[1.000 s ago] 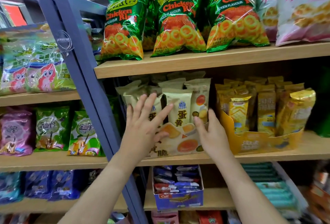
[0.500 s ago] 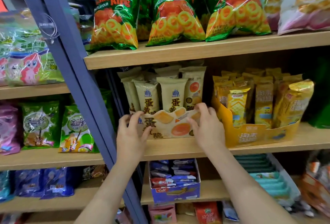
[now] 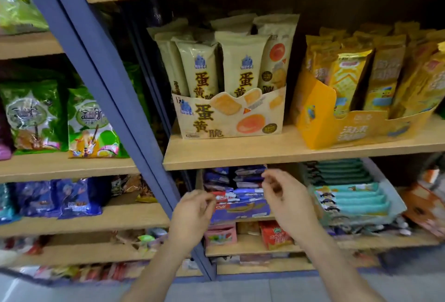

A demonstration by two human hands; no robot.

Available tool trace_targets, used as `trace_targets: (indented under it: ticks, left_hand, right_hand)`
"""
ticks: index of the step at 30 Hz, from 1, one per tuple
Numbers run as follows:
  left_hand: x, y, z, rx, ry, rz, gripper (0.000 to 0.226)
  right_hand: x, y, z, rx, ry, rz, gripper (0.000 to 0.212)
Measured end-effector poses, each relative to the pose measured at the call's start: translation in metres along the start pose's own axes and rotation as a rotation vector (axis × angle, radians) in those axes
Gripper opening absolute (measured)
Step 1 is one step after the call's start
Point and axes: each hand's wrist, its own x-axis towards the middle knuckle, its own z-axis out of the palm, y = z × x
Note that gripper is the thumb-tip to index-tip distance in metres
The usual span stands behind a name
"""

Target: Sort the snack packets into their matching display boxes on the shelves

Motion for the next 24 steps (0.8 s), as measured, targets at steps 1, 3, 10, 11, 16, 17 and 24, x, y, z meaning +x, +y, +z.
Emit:
trace_targets:
  ticks: [1, 3, 10, 11, 16, 17, 24]
  left_hand:
    - [0.001, -0.007, 0.012, 0.043, -0.092, -0.036, 0.031]
    - [0.004, -0.018, 0.033, 0.170, -0.255, -0.070, 0.058]
    - [0.003, -0.042, 0.069, 0.318, -0.070, -0.019, 0.024]
    - [0.000, -0.045, 0.069, 0.308, -0.032, 0.016, 0.016]
    - [-0.040, -0.058, 0.065, 0.298, 0.006, 0.069, 0.026]
    - [-0.047, -0.059, 0.064, 0.298, 0.006, 0.072, 0.029]
    - [-0.064, -0.058, 0.058, 0.336, 0.039, 0.130, 0.025]
  right_hand:
    - [-0.003, 0.012, 0.010, -0.073, -0.097, 0.026, 0.035]
    - [-0.004, 0.034, 0.030, -0.223, -0.278, 0.081, 0.051]
    - [-0.012, 0.074, 0.069, -0.273, -0.324, 0.053, 0.037]
    - [-0.015, 0.077, 0.070, -0.265, -0.284, 0.021, 0.029]
    - [-0.012, 0.074, 0.051, -0.190, -0.074, -0.098, 0.012]
    - [-0.001, 0.074, 0.048, -0.195, -0.049, -0.110, 0.012]
    - [0.063, 0.060, 0.069, -0.524, -0.471, -0.043, 0.038]
